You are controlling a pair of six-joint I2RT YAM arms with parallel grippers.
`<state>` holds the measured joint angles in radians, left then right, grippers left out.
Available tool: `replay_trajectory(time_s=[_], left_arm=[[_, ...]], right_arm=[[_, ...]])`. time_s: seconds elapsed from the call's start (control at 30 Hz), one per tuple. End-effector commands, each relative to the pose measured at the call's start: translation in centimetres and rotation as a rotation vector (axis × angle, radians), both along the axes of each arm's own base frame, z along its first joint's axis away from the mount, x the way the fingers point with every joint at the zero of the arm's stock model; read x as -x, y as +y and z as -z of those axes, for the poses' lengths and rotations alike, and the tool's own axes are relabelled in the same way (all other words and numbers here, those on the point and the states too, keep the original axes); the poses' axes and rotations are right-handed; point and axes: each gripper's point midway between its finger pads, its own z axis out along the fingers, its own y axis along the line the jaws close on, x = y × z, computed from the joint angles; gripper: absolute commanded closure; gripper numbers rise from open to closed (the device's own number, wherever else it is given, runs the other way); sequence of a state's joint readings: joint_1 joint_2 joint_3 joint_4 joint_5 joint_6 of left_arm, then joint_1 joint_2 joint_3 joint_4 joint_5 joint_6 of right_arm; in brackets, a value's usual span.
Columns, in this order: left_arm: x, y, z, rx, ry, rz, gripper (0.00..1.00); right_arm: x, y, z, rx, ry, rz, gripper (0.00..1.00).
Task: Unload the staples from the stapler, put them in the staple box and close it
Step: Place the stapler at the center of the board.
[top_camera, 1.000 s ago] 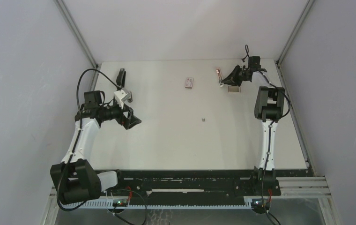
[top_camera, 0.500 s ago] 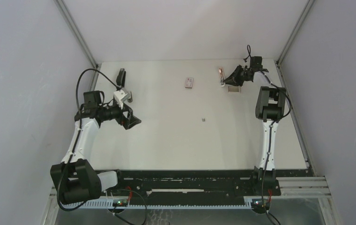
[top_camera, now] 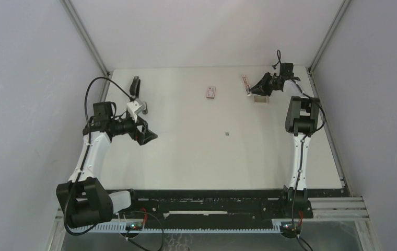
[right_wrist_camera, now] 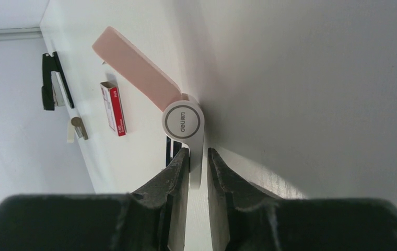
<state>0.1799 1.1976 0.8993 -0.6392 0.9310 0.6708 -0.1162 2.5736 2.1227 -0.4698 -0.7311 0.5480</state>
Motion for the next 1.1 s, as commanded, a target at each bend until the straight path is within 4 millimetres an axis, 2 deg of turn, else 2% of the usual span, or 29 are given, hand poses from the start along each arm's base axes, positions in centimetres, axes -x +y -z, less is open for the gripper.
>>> replay_trajectory(time_s=[0.0,0.53,1.07], left_arm=[[0.3,-0.3,-0.4,0.029,-0.019,0.030,0.00],[0.5,-0.4,-0.5,0.037,-0.014,0.041,0.02],[0.5,-0.4,-0.4,0.043,-0.008,0.046,0.02]], right_arm=[[-0.7,0.1,-3.1,-0.051,-0.066,-0.007,0.83],[-0.3,-0.3,-3.4,0.010,-0.068,-0.001,0.85],[-1.1,-1.0,-3.8,0.085,-0.112,0.007,0.83]])
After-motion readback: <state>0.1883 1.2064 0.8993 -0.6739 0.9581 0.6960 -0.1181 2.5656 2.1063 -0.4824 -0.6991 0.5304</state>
